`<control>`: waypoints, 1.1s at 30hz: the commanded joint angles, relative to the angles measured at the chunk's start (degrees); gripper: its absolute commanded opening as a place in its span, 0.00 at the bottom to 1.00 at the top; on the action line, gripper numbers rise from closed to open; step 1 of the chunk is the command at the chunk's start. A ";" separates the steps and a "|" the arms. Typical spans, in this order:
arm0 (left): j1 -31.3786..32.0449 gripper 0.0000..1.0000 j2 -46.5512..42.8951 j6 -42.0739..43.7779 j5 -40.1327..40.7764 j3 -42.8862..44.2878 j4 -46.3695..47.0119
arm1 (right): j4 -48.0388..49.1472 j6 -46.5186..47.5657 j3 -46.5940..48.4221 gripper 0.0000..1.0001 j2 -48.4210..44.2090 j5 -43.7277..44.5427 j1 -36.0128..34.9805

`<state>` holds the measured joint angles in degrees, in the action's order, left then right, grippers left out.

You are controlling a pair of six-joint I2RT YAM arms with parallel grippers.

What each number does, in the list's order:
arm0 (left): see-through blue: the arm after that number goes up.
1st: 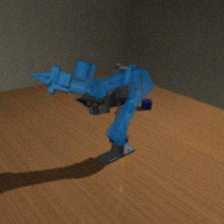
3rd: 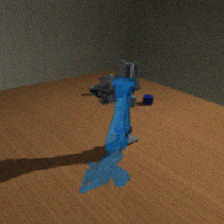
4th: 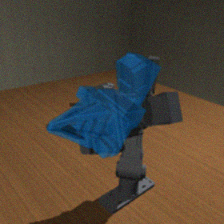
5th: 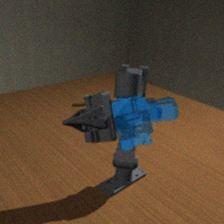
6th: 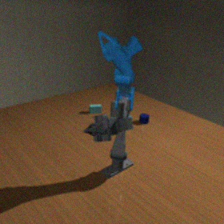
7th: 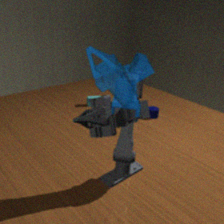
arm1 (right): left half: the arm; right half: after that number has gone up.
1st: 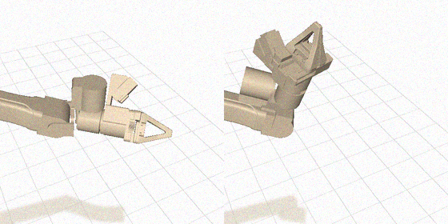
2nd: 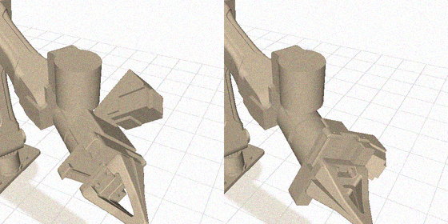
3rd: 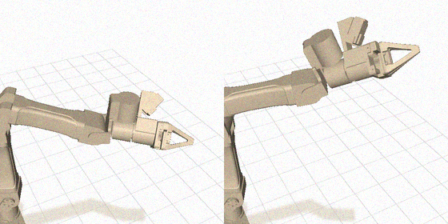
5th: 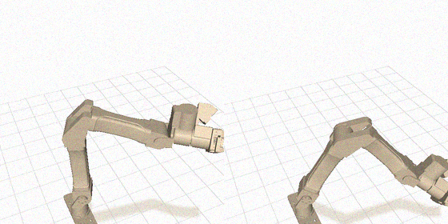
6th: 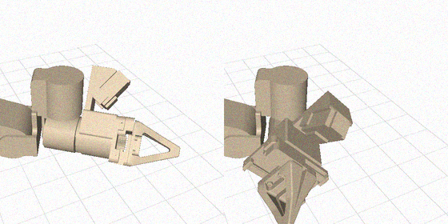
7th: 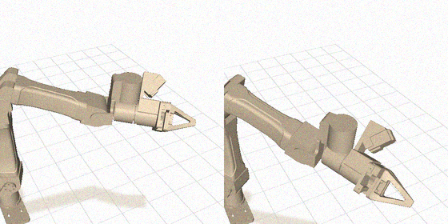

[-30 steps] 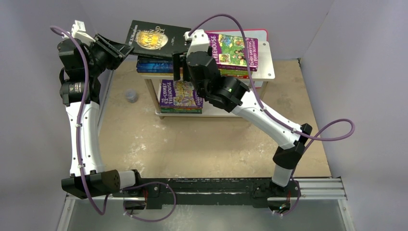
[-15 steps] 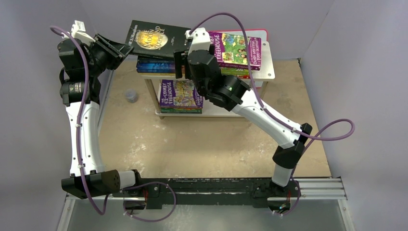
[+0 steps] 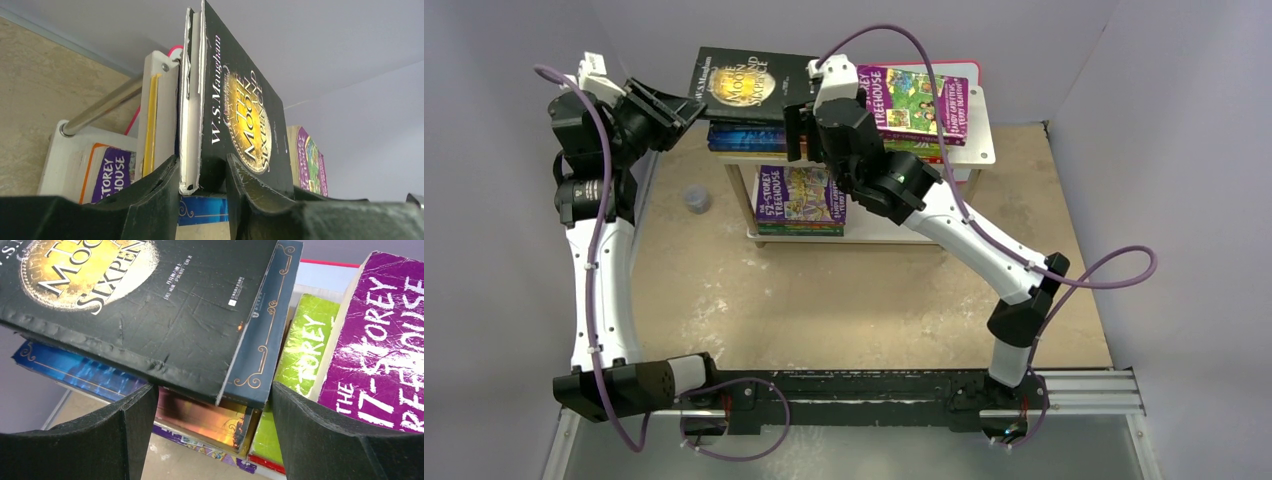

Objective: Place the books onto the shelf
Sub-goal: Place the book on the shelf.

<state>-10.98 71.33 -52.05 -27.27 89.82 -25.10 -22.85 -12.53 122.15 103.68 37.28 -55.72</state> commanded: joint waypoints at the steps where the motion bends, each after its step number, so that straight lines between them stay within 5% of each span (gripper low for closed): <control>1: -0.05 0.37 -2.51 -0.41 -6.88 -2.73 6.03 | 3.02 -1.28 2.57 0.83 0.29 -4.77 0.91; 8: -0.01 0.45 -4.01 0.35 -10.03 -4.42 6.59 | 6.04 -2.38 -0.84 0.83 -2.42 -10.24 1.14; 33: -0.01 0.40 -5.19 0.61 -11.29 -4.56 5.96 | 13.23 -5.40 -9.99 0.80 -10.14 -22.20 1.47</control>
<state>-11.40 68.45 -51.46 -34.33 84.62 -23.18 -16.36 -15.79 112.68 97.25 21.98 -53.06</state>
